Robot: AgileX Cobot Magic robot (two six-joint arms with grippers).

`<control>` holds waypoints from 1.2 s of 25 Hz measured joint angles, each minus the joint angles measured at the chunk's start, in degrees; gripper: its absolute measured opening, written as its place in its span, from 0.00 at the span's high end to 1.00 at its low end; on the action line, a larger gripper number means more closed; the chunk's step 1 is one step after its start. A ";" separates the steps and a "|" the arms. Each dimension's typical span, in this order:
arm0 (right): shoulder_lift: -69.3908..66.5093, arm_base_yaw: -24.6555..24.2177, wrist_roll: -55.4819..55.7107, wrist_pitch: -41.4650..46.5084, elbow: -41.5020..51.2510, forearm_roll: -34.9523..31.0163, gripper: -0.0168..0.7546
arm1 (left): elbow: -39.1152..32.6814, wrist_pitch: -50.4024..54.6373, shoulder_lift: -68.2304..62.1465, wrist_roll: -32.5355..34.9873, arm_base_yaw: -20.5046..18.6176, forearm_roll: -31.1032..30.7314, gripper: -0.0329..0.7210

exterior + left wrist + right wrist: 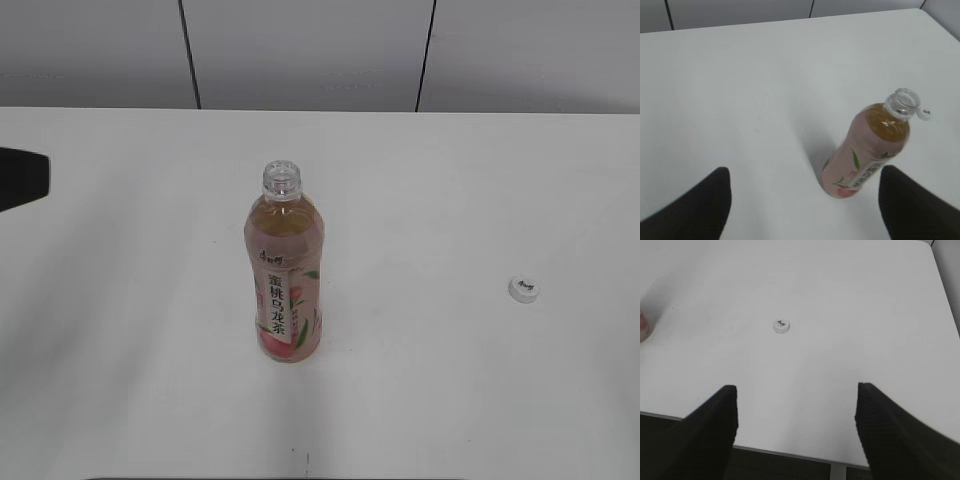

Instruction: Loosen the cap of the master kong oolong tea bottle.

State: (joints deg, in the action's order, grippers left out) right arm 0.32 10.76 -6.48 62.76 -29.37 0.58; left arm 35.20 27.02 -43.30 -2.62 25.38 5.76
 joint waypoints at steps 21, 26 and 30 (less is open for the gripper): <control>0.00 0.00 0.00 0.00 0.00 0.00 0.26 | -1.26 34.09 33.47 7.62 0.10 -2.14 0.33; 0.00 0.00 0.00 0.00 0.00 0.00 0.26 | -2.90 32.19 33.47 7.74 0.10 -2.08 0.46; 0.00 0.00 0.00 0.00 0.00 0.00 0.26 | -2.90 32.14 33.47 7.79 0.10 -2.03 0.53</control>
State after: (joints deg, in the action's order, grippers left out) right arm 0.32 10.76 -6.48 62.76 -29.37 0.58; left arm 32.29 59.15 -9.83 5.17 25.48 3.73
